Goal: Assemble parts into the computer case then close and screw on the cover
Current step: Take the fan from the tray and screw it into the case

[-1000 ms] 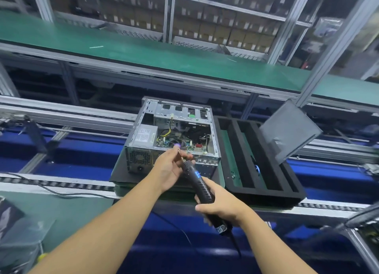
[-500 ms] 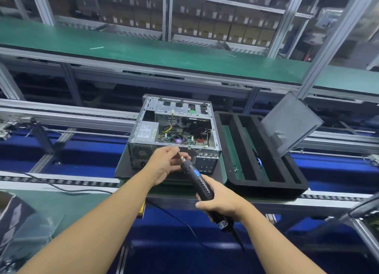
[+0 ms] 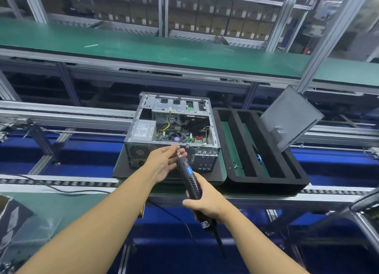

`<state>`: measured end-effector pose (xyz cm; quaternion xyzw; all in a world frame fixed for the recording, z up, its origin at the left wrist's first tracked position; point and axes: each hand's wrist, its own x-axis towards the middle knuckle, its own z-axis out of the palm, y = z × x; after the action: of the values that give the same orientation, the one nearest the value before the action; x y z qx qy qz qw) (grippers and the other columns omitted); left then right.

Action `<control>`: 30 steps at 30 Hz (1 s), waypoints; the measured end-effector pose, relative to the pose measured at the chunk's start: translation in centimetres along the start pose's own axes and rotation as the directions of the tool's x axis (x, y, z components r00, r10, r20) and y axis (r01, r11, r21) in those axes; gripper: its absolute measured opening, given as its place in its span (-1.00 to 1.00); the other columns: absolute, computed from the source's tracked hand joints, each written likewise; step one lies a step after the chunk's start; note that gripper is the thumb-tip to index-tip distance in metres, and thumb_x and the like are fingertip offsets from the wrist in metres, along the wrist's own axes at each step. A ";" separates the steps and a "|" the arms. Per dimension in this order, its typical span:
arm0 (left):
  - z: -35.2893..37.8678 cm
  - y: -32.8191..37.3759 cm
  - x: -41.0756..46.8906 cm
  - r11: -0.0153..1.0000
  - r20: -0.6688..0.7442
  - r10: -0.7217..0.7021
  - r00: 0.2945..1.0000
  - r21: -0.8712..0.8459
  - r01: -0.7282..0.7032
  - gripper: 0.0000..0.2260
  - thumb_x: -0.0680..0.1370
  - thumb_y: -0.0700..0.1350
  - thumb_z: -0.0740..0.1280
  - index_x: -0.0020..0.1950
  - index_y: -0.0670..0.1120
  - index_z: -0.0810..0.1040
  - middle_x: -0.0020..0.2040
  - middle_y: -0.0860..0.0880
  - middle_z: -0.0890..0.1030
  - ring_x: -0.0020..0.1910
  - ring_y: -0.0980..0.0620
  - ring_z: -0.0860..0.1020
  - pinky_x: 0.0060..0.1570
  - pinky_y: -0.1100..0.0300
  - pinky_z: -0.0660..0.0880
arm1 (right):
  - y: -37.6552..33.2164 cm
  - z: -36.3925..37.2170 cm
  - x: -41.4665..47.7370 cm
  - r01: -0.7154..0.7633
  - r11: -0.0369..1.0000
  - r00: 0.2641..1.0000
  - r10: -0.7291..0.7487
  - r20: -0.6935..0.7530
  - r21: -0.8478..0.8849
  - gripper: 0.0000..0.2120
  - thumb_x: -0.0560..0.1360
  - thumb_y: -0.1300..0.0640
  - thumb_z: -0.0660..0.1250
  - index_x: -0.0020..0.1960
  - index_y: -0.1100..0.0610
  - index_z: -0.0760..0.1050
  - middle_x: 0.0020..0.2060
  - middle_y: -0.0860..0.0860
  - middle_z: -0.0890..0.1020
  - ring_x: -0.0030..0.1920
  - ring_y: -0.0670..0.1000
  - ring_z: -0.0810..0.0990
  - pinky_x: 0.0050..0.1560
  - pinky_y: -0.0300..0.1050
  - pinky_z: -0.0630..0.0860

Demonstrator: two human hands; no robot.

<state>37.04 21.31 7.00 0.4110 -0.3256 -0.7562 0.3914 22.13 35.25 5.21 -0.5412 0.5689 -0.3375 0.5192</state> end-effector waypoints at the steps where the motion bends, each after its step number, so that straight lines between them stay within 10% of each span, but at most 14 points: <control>1: 0.0 0.4 0.3 0.995 -0.015 -0.009 1.000 0.095 0.010 -0.79 0.61 -0.10 0.33 0.08 -0.23 0.60 0.01 -0.19 0.71 -0.03 -0.10 0.70 -0.23 0.12 0.62 | 0.2 0.2 0.2 0.007 1.000 1.000 -0.006 -0.014 0.015 -0.24 0.38 0.15 0.50 0.46 -0.25 0.26 -0.20 0.01 0.54 -0.35 0.04 0.56 -0.35 0.01 0.61; 3: -0.2 1.4 0.9 0.899 -0.044 0.039 0.998 0.438 -0.016 -0.78 0.58 -0.04 0.38 0.00 -0.19 0.66 -0.09 -0.14 0.73 -0.16 -0.04 0.71 -0.28 0.13 0.63 | 0.5 0.6 0.5 0.013 0.998 0.999 -0.010 -0.040 0.059 -0.21 0.39 0.18 0.48 0.47 -0.27 0.23 -0.22 0.00 0.54 -0.34 0.04 0.56 -0.35 0.00 0.60; 6: -1.3 3.6 2.6 0.215 0.074 0.318 0.945 0.965 -0.147 -0.76 0.45 0.15 0.47 -0.15 -0.01 0.61 -0.22 0.06 0.68 -0.23 0.05 0.65 -0.26 0.13 0.60 | 1.1 1.2 1.2 -0.011 0.992 0.998 0.018 -0.060 0.129 -0.15 0.40 0.21 0.46 0.51 -0.29 0.15 -0.23 0.01 0.55 -0.35 0.08 0.56 -0.36 -0.03 0.58; 8: -1.8 5.0 3.7 -0.143 0.237 0.417 0.877 0.970 -0.194 -0.67 0.38 0.20 0.51 -0.01 0.05 0.55 -0.02 0.06 0.62 -0.04 0.03 0.59 -0.05 0.07 0.58 | 1.6 1.6 1.5 -0.037 0.989 0.997 0.047 -0.065 0.143 -0.12 0.41 0.19 0.46 0.54 -0.28 0.10 -0.23 0.01 0.57 -0.35 0.11 0.57 -0.37 -0.04 0.57; 11: -1.9 5.9 5.8 -0.376 0.390 0.299 0.871 0.887 -0.268 -0.32 0.35 0.23 0.52 0.39 0.02 0.43 0.35 -0.02 0.49 0.27 -0.07 0.49 0.24 -0.01 0.47 | 2.8 2.5 1.8 -0.081 0.982 0.993 0.095 -0.075 0.173 -0.06 0.37 0.14 0.47 0.55 -0.35 0.06 -0.24 -0.01 0.60 -0.33 0.07 0.59 -0.33 -0.03 0.59; 13: -1.7 5.7 7.2 -0.422 0.392 0.170 0.904 0.858 -0.292 -0.26 0.39 0.23 0.49 0.49 0.02 0.36 0.45 -0.02 0.44 0.37 -0.08 0.45 0.31 0.00 0.40 | 3.6 2.8 2.1 -0.096 0.976 0.989 0.115 -0.088 0.198 -0.04 0.35 0.13 0.48 0.55 -0.36 0.05 -0.22 0.00 0.60 -0.33 0.08 0.59 -0.30 0.02 0.62; 18: -3.2 3.5 9.5 -0.133 0.323 0.152 0.934 0.943 -0.305 -0.52 0.51 0.06 0.46 0.42 0.06 0.48 0.34 -0.04 0.56 0.29 -0.10 0.50 0.22 0.08 0.40 | 4.8 3.1 3.1 -0.109 0.969 0.984 0.137 -0.113 0.224 -0.02 0.35 0.11 0.49 0.57 -0.35 0.03 -0.23 -0.02 0.61 -0.33 0.05 0.60 -0.29 0.02 0.63; 30: -4.5 2.8 10.8 -0.182 0.349 0.254 0.902 0.933 -0.309 -0.61 0.51 0.18 0.40 0.32 0.16 0.55 0.20 0.07 0.64 0.17 -0.05 0.56 -0.01 0.14 0.47 | 4.6 3.2 5.0 -0.130 0.966 0.981 0.158 -0.114 0.222 -0.02 0.34 0.08 0.47 0.55 -0.40 0.03 -0.16 0.02 0.62 -0.33 0.04 0.61 -0.30 -0.01 0.62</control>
<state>38.07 9.88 3.27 0.4650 -0.8630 -0.1654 0.1079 24.59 31.87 -1.04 -0.4160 0.6001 -0.3928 0.5590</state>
